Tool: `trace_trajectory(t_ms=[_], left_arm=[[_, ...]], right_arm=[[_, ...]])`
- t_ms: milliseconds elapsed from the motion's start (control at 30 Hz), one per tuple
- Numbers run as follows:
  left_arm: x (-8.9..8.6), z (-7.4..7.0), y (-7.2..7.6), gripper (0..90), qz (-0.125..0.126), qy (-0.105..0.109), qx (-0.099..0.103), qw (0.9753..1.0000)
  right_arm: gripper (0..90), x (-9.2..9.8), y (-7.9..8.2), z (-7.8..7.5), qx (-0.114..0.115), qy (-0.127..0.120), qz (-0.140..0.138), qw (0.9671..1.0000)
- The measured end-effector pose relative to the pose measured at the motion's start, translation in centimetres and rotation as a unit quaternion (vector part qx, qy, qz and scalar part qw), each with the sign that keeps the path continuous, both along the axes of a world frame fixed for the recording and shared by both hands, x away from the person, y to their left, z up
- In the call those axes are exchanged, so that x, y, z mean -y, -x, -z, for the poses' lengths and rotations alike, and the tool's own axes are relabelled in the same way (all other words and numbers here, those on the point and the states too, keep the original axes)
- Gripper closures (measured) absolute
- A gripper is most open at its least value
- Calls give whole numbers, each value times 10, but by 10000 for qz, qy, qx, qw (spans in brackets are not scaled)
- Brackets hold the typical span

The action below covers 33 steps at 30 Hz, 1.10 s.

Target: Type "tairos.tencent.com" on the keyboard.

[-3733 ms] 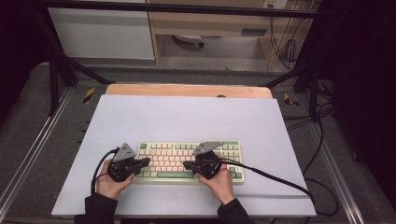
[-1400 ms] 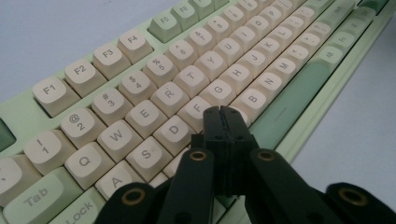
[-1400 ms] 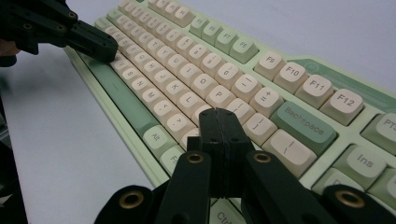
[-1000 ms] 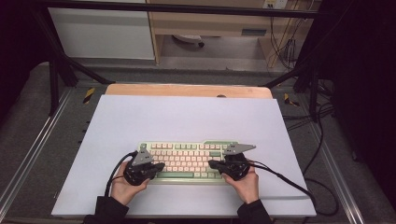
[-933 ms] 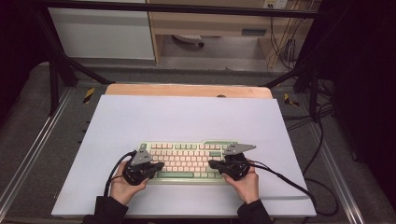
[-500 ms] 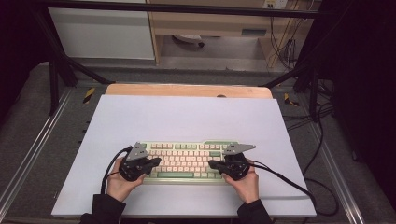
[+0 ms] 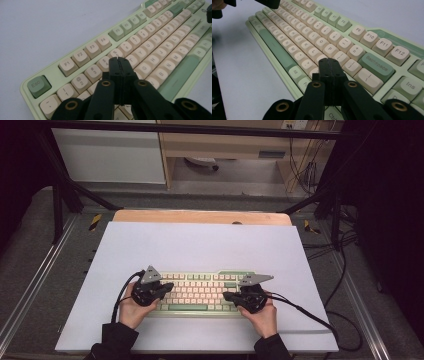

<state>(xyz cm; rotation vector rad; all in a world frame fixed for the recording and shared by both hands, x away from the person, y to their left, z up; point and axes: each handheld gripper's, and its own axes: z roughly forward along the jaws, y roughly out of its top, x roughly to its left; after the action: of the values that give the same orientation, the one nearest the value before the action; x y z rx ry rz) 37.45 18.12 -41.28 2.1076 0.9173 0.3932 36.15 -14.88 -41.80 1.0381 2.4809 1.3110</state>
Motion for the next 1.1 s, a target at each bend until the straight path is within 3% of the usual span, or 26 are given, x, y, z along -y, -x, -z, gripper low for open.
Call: trace_trajectory(t_ms=[833, 1100], left_arm=[[5, 15, -6, 898, -36, -140, -42, 9999], [4, 14, -3, 898, -10, -68, 13, 10000]], right_arm=[[900, 1, 0, -1, 24, -5, -6, 10000], [900, 1, 1, -1, 27, -16, 3, 10000]])
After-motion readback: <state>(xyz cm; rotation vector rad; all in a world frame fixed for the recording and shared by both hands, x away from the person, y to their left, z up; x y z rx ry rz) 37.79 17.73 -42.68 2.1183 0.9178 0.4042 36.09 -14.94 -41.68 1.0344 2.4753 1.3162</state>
